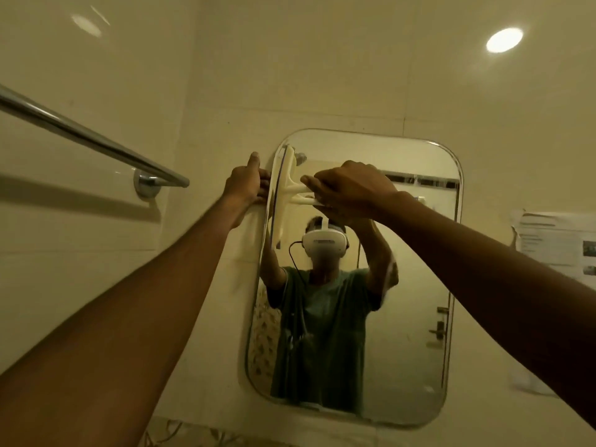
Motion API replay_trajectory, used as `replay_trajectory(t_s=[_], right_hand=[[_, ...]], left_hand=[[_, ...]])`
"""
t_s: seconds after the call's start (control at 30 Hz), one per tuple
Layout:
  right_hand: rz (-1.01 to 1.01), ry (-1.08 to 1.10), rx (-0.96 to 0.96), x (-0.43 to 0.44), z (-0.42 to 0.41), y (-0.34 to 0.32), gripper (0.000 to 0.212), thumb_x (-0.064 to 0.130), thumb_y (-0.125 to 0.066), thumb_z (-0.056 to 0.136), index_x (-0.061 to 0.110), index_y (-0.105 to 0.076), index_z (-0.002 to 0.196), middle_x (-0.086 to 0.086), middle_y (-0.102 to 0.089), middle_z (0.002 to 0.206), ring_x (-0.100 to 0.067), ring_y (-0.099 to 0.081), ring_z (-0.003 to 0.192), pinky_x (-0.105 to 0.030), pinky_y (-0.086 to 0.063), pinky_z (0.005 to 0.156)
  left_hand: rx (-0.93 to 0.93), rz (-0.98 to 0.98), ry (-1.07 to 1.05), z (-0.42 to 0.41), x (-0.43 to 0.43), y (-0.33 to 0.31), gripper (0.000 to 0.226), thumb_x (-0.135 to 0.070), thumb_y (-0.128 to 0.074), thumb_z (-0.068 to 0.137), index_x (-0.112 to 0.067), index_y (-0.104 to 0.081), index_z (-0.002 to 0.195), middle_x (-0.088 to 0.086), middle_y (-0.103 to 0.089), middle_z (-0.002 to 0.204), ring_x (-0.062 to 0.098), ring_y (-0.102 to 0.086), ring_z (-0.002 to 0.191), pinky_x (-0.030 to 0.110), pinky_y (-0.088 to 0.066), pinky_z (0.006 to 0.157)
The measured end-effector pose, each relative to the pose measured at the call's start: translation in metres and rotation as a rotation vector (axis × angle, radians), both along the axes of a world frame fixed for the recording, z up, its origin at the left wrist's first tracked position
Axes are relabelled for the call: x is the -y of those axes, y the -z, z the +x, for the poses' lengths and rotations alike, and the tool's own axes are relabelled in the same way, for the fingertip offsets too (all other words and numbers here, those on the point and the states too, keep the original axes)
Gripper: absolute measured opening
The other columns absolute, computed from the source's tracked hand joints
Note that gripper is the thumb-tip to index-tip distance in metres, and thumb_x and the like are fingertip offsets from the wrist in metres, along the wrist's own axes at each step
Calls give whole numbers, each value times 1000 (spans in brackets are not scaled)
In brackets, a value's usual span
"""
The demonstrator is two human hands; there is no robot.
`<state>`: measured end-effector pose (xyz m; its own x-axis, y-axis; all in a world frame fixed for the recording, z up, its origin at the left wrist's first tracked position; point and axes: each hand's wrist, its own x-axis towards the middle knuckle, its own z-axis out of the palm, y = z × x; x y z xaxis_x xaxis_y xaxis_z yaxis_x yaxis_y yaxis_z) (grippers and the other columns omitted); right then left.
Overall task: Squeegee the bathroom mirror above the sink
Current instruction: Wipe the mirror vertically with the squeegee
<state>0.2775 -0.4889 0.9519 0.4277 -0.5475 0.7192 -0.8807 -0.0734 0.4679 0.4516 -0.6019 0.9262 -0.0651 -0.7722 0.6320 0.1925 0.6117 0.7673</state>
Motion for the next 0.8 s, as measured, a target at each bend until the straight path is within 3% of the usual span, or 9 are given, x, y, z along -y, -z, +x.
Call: replay_trajectory(t_s=[0.13, 0.27, 0.4, 0.5, 0.57, 0.67, 0.8], right_hand=[[-149, 114, -38, 15, -4, -15, 45, 47, -30, 102, 24, -53, 71, 5, -45, 53, -11, -45, 45, -22, -30, 47], [-221, 202, 15, 13, -14, -9, 27, 35, -43, 98, 23, -46, 74, 1, -47, 53, -18, -47, 45, -28, -43, 47], [-228, 251, 80, -18, -67, -4, 37, 36, -43, 98, 26, -41, 62, 4, -43, 51, -13, -41, 42, -21, -33, 44], [-254, 306, 120, -61, -119, 4, 42, 33, -49, 94, 28, -32, 56, 5, -39, 47, -12, -39, 38, -18, -27, 43], [-294, 300, 195, -77, -135, 6, 45, 32, -47, 96, 28, -31, 54, 3, -39, 45, -15, -38, 37, -20, -31, 44], [-332, 288, 221, -68, -112, -2, 50, 43, -34, 96, 22, -40, 51, 1, -38, 43, -15, -35, 36, -20, -26, 45], [-227, 228, 171, -19, -40, -10, 50, 42, -31, 101, 19, -49, 60, 2, -41, 50, -12, -37, 41, -21, -30, 47]], left_hand=[[-29, 55, 56, -1, 2, 2, 60, -47, -24, 103, -6, -65, 87, 11, -68, 76, 23, -65, 64, 33, -57, 62], [-50, 51, -5, -7, 2, 1, 56, -43, -27, 103, -7, -63, 80, 12, -67, 76, 26, -64, 63, 35, -56, 63], [-8, 31, -88, -11, 9, -2, 57, -44, -29, 102, -3, -66, 87, 15, -71, 84, 32, -68, 75, 41, -59, 73], [28, 14, -111, -10, 13, -4, 55, -45, -31, 101, -6, -65, 82, 13, -70, 80, 30, -68, 70, 38, -59, 67], [54, 8, -121, -9, 12, -5, 54, -46, -31, 101, -8, -63, 80, 11, -69, 79, 28, -67, 68, 36, -58, 63], [79, -12, -162, -10, 10, -4, 51, -44, -31, 101, -10, -62, 79, 9, -68, 77, 25, -67, 67, 34, -58, 64], [47, -10, -215, -15, 10, 0, 50, -41, -31, 101, -9, -62, 79, 7, -67, 73, 21, -64, 60, 28, -51, 52]])
